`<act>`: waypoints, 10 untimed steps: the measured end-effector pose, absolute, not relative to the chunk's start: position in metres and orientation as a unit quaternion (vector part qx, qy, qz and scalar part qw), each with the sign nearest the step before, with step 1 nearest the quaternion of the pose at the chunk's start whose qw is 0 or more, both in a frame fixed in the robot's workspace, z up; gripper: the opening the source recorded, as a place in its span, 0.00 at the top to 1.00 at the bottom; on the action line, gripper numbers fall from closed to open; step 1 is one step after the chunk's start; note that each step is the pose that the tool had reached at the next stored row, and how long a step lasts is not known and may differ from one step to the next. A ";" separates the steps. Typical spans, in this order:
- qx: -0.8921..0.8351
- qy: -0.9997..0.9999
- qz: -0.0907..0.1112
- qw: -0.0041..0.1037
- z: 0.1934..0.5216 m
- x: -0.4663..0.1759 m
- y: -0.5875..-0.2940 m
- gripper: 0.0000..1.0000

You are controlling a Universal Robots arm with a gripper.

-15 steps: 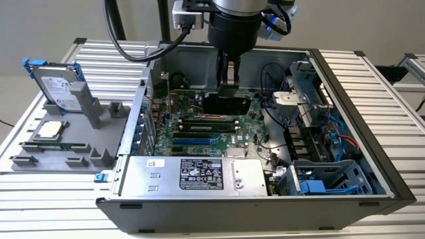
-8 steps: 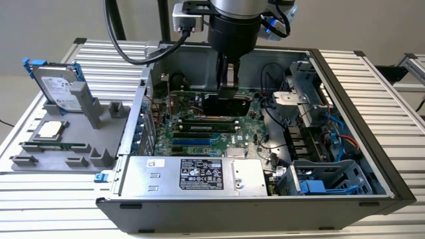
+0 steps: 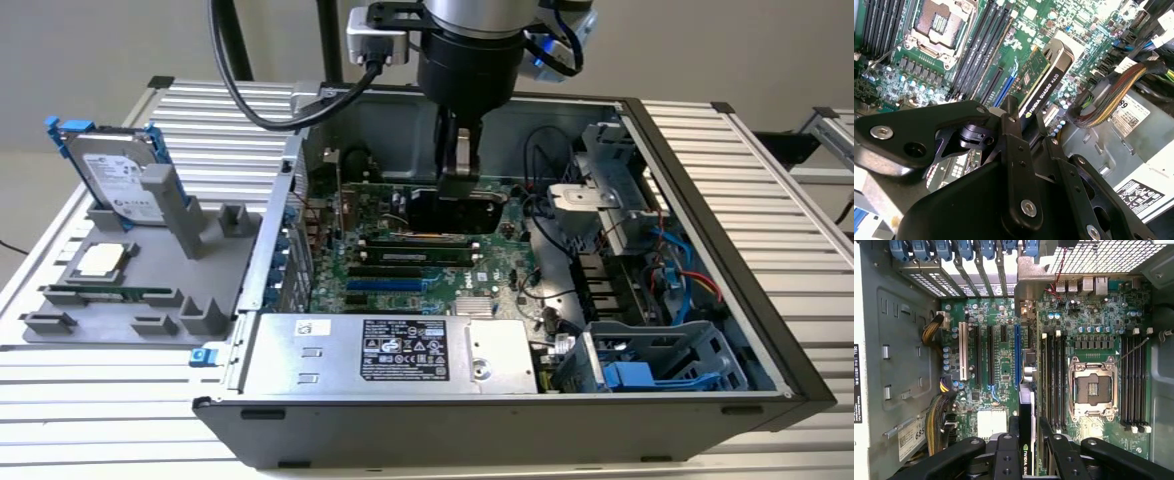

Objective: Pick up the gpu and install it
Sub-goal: 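Insert the gpu into the slot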

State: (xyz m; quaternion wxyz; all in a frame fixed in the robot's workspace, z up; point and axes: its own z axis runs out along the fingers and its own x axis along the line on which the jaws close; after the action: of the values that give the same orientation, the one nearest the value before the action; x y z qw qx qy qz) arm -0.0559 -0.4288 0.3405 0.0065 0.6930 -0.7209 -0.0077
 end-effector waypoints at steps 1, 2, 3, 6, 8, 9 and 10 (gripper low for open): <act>0.693 -0.721 -0.008 0.007 0.340 -0.056 -0.429 1.00; 0.693 -0.721 -0.008 0.007 0.340 -0.055 -0.429 1.00; 0.693 -0.721 -0.008 0.007 0.340 -0.056 -0.429 1.00; 0.693 -0.721 -0.008 0.007 0.338 -0.056 -0.429 1.00; 0.693 -0.721 -0.008 0.007 0.335 -0.056 -0.429 1.00; 0.693 -0.721 -0.008 0.007 0.334 -0.056 -0.429 1.00; 0.693 -0.721 -0.008 0.007 0.332 -0.056 -0.429 1.00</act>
State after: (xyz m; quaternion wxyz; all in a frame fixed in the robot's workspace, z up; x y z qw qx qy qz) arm -0.0558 -0.4290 0.3324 0.0070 0.6930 -0.7209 -0.0082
